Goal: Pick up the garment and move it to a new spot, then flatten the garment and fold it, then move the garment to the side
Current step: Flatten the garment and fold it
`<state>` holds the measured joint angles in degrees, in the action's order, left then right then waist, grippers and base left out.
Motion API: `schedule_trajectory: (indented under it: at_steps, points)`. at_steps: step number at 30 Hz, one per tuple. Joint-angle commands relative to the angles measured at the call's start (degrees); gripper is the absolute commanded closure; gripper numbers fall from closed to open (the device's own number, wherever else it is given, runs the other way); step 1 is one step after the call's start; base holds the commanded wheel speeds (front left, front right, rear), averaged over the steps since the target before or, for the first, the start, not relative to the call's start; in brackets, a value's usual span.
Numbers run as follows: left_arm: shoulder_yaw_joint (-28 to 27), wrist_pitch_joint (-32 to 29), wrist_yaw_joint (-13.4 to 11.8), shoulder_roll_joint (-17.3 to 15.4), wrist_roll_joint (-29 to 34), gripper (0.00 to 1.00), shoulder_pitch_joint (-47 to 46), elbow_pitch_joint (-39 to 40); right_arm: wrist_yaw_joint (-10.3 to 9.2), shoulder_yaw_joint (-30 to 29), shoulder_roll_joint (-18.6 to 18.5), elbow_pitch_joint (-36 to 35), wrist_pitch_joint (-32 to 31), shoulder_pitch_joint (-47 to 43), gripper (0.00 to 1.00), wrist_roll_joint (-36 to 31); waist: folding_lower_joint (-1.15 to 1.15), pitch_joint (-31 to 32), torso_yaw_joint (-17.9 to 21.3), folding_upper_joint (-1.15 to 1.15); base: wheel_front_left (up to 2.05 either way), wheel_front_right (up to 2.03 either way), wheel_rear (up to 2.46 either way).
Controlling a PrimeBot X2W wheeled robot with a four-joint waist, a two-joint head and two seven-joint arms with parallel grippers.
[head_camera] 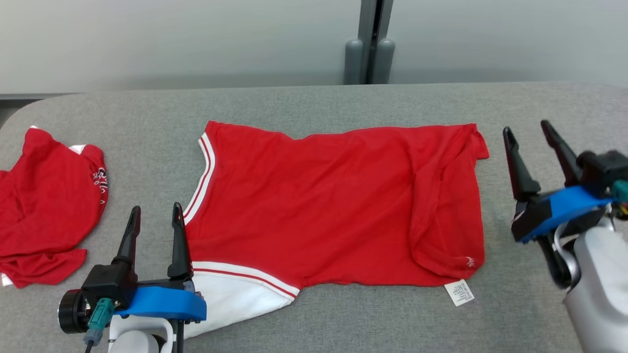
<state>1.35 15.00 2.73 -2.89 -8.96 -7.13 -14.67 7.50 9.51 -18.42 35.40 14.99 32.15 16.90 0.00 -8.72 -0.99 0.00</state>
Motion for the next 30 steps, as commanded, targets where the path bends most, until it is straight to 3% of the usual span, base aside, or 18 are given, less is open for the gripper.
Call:
schedule_trajectory:
  at_steps: [1, 7, 13, 30]
  points:
    - [-0.47, 0.27, 0.28, 0.02, 0.54, 0.0, 0.36, 0.13, -0.01, -1.01, 1.22, -2.82, 0.28, -3.35, 0.0, -0.58, 0.0, 0.74, 0.76, 0.0, 0.0, 0.0, 0.0]
    - [-1.39, 0.27, 0.73, 0.02, 1.06, 0.0, 0.85, 0.22, -0.01, -4.43, 5.85, -12.42, 0.25, -14.01, 0.0, -3.21, 0.0, 1.41, 1.23, 0.0, 0.0, 0.0, 0.0]
    - [-1.79, 0.27, 0.88, 0.02, 1.36, 0.0, 1.22, 0.49, -0.01, -5.03, 9.12, -16.87, 0.25, -20.89, 0.0, -5.15, 0.0, 1.63, 1.16, 0.0, 0.0, 0.0, 0.0]
    - [0.16, 0.27, 0.24, 0.03, 0.15, 0.0, 0.12, 0.44, -0.01, 0.9, 8.92, -9.16, -4.39, -16.69, 0.0, -1.87, 0.0, 0.64, -1.72, 0.0, 0.0, 0.0, 0.0]
